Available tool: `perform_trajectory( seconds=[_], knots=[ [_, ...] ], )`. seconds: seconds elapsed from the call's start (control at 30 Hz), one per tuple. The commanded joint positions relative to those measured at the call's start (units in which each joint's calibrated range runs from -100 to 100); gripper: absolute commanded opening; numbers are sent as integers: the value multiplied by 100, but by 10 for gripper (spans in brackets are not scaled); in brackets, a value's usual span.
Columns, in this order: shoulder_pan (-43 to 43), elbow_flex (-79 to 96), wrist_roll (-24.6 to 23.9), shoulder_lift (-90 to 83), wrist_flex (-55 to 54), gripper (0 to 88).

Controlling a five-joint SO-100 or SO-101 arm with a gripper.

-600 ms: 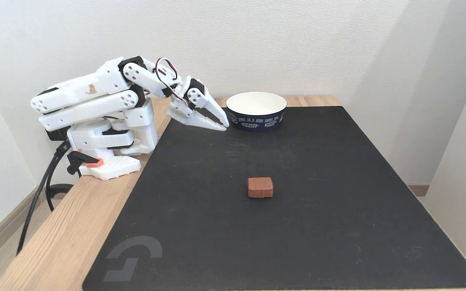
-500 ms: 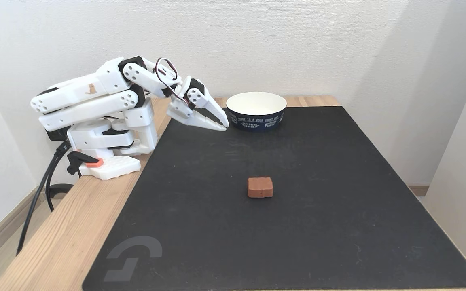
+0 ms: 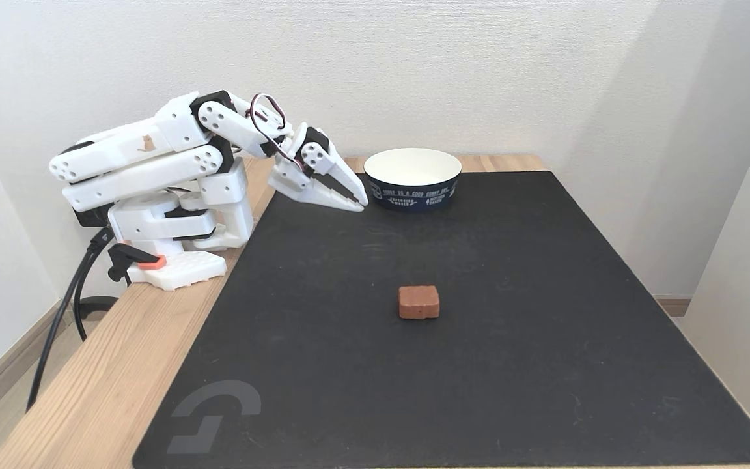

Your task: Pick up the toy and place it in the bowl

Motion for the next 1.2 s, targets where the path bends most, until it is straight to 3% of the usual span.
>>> perform_trajectory(
  seconds=[0.0,0.73,0.83,0.87,1.0,1.17],
  knots=[
    [39,68,-6,-67,37,22],
    [39,68,15,-67,12,35],
    [47,68,-6,-67,12,126],
    [47,68,-17,-67,20,219],
    [97,68,-22,-58,12,393],
    [81,50,-17,-50,12,411]
  ],
)
